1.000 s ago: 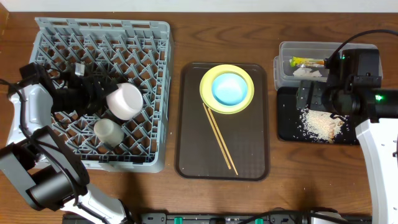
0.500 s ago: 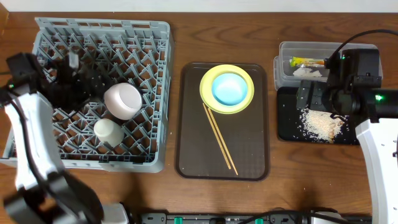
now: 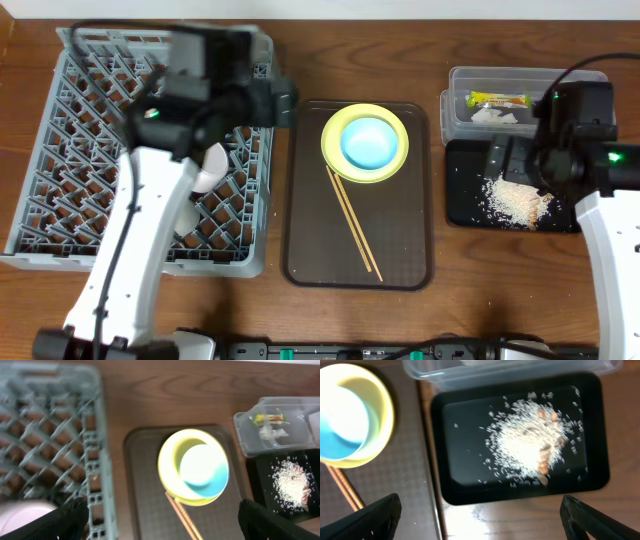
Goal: Sort waste into correct bins and load items into the dishwasher
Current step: 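Open the left gripper and withdraw it from the rack, then reach the left gripper to the light-blue bowl and grip its rim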
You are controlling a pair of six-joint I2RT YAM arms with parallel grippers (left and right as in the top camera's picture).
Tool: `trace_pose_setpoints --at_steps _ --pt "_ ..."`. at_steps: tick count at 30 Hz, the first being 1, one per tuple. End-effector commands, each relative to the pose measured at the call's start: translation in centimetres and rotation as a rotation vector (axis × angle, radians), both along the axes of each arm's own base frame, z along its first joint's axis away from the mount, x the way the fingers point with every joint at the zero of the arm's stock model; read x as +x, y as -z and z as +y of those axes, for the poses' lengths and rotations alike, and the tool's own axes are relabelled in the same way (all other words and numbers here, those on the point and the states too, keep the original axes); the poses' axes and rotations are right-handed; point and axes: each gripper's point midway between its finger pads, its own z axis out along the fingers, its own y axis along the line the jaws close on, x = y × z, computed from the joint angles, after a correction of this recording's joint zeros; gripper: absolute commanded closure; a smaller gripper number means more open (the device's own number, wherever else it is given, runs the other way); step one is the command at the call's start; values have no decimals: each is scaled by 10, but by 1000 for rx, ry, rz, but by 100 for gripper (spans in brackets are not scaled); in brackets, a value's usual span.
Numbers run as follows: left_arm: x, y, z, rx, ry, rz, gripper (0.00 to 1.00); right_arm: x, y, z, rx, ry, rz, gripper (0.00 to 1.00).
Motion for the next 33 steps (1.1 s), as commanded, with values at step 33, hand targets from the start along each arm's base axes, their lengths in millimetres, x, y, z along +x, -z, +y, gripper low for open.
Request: trace_pose_setpoints --at_steps 33 --pt "10 250 -175 550 365 159 28 -12 -3 -40 -3 185 18 1"
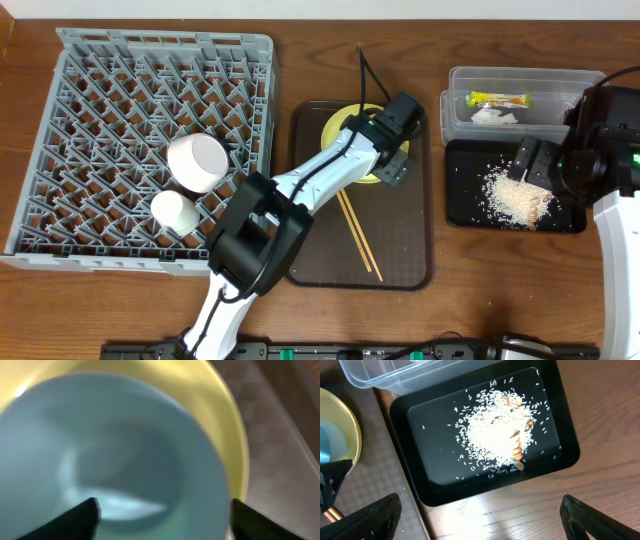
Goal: Sort waste into correct bins and load items into the dishwasher
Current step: 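Reach the left gripper to the light-blue bowl and grip its rim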
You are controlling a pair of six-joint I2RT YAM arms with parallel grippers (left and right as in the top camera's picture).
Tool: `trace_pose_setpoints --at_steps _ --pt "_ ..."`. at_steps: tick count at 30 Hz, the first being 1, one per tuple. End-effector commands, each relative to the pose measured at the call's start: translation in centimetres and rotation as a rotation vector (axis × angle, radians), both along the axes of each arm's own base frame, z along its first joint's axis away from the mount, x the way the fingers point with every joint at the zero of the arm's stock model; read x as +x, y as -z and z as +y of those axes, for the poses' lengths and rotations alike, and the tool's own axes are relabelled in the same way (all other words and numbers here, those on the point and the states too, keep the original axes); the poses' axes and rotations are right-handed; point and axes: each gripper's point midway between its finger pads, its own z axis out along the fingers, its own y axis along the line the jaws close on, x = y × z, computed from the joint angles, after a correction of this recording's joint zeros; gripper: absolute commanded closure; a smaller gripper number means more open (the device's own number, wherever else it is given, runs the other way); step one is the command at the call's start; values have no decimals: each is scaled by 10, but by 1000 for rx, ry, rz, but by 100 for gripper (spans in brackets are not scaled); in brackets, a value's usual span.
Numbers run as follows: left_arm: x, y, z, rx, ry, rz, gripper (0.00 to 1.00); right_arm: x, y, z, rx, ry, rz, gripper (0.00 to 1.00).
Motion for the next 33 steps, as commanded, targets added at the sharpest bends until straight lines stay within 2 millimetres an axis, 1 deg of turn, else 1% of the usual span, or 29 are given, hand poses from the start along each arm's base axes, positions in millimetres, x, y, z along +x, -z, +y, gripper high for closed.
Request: trace_pose_setpoints --at_steps 1,3,4,11,14,16,20,23,25,29,31,33 --pt "14 -1 13 71 -36 -64 36 2 -7 -1 10 19 -21 1" --pt "13 1 14 79 -38 -63 45 2 -7 -1 10 19 -20 1" --pt "12 2 15 81 -38 -60 47 2 -7 -1 10 19 -20 1" --pt "7 15 20 100 -36 -40 48 2 -7 -1 11 19 -20 1" --pt "7 18 19 103 -35 -37 57 2 -7 -1 10 19 -20 1" --pt "7 18 19 103 -35 -36 60 1 -7 -1 11 19 -20 1" --pt "6 18 18 103 -32 -35 77 1 -7 -1 10 19 -20 1" --pt "2 20 16 107 -23 -32 81 2 -7 -1 10 19 -20 1" --pt "0 21 14 108 -18 -30 89 2 -7 -1 10 19 -20 1" --pt "-2 22 12 114 -11 -33 92 2 -7 -1 10 19 -20 1" --pt "2 20 16 149 -22 -66 92 2 -7 -1 10 19 -20 1" --pt "9 14 25 221 -36 -126 92 2 -7 -1 10 19 -20 1"
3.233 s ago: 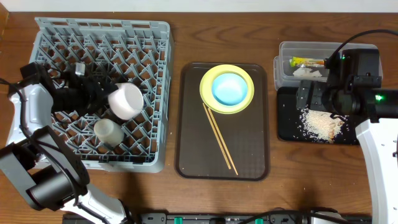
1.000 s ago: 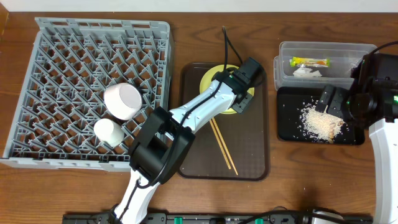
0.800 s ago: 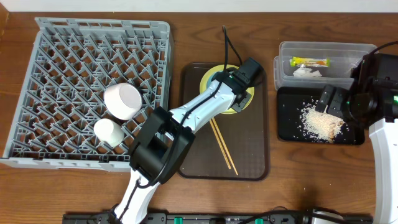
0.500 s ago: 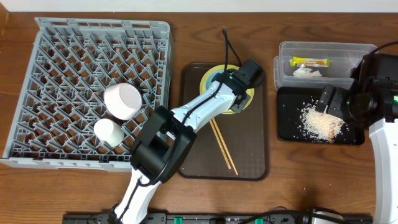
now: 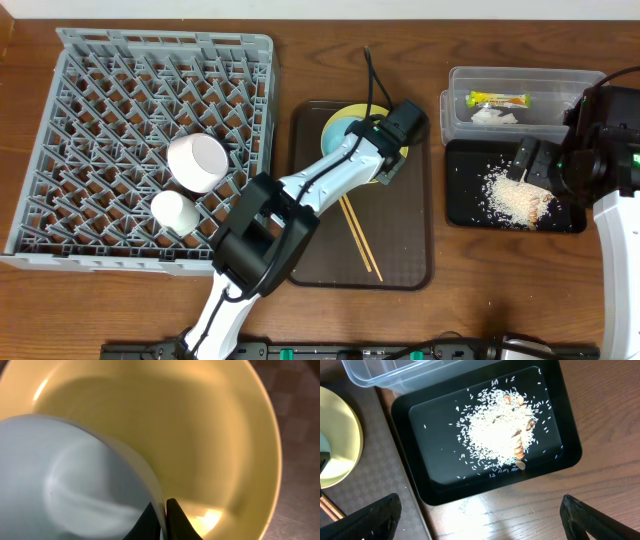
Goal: Sort waste into correct bins and load items into the dishwasher
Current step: 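Reach the left gripper to the light-blue bowl and grip its rim, then lift the light-blue bowl off the yellow plate and carry it to the rack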
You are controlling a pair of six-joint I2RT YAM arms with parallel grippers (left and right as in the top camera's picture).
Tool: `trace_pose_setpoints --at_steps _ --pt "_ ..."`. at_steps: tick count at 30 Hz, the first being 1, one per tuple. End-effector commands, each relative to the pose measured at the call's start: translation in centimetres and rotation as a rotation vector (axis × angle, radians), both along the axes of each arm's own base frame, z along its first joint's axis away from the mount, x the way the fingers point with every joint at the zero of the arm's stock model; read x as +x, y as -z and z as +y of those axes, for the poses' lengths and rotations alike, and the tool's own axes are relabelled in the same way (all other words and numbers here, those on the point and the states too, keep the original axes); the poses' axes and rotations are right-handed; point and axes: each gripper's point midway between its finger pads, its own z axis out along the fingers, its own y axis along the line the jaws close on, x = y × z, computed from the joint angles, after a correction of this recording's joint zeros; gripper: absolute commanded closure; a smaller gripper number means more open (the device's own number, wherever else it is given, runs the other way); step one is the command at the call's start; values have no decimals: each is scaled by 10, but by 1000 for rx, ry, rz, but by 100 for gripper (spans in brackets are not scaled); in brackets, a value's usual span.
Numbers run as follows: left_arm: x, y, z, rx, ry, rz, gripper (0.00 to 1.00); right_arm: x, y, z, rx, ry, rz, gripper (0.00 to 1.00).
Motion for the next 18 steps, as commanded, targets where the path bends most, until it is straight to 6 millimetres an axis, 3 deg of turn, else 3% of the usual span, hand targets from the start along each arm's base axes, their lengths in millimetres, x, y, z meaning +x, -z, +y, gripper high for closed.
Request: trace_pose_setpoints --at_steps 1,5,10,16,18 --pt "7 3 18 154 -3 -80 92 2 -7 -2 4 22 -22 1" --pt "9 -16 17 232 56 -136 92 2 -7 -2 4 21 -21 1" --pt "11 -51 17 202 53 -185 92 2 -7 -2 4 21 -22 1" --pt "15 -115 25 63 23 -239 92 2 -7 -2 3 21 -22 1" --pt "23 -148 41 -55 -8 -240 92 2 -7 -2 3 21 -22 1"
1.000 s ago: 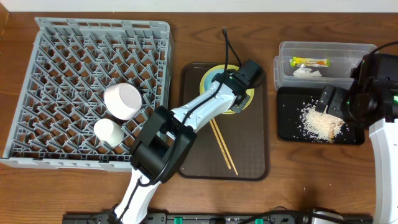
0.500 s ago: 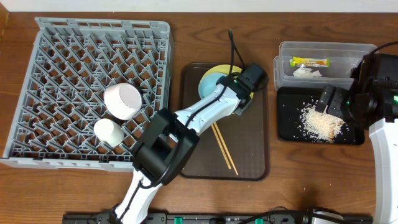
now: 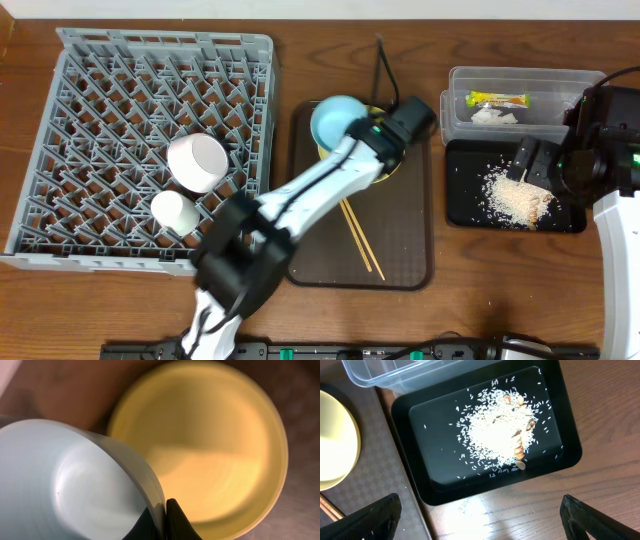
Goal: Sort waste into correct bins and load items into the dishwasher
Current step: 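Lift the light-blue bowl off the yellow plate and carry it to the rack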
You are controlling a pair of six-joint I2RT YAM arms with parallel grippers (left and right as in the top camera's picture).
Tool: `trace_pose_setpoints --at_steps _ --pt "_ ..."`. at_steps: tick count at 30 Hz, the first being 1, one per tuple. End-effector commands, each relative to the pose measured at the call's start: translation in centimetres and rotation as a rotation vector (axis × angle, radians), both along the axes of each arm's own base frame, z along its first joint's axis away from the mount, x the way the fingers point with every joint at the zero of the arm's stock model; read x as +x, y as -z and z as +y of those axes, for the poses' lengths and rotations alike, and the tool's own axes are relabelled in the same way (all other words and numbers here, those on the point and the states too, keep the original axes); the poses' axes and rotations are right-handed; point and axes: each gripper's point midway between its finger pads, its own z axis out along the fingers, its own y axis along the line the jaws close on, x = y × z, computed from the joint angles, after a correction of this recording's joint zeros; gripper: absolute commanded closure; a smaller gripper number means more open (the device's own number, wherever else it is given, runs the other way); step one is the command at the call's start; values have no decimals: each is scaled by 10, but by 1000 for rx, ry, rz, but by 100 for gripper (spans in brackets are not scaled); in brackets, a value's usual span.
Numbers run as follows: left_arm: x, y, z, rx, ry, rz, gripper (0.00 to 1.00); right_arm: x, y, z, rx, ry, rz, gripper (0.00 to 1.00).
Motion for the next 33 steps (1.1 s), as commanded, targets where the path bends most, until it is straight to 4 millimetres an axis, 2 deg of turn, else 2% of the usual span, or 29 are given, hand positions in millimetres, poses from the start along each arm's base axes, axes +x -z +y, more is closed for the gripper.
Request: trace_pose_setpoints --at_steps 1,4,7,16,21,27,33 --pt "20 -75 24 -211 -33 -54 92 2 -7 -2 3 21 -21 1" --pt "30 -101 49 -373 -49 -20 92 2 -7 -2 3 21 -21 1" --pt "39 -115 75 -505 -65 22 92 2 -7 -2 3 21 -21 1" --pt "59 -122 156 -861 -151 166 92 2 -7 -2 3 21 -21 1" --pt "61 -130 182 -1043 -138 218 92 2 -7 -2 3 21 -21 1" --pt "67 -126 205 -1270 -202 330 92 2 -7 -2 3 21 -21 1" --pt "80 -95 234 -1459 -327 468 92 2 -7 -2 1 15 -20 1"
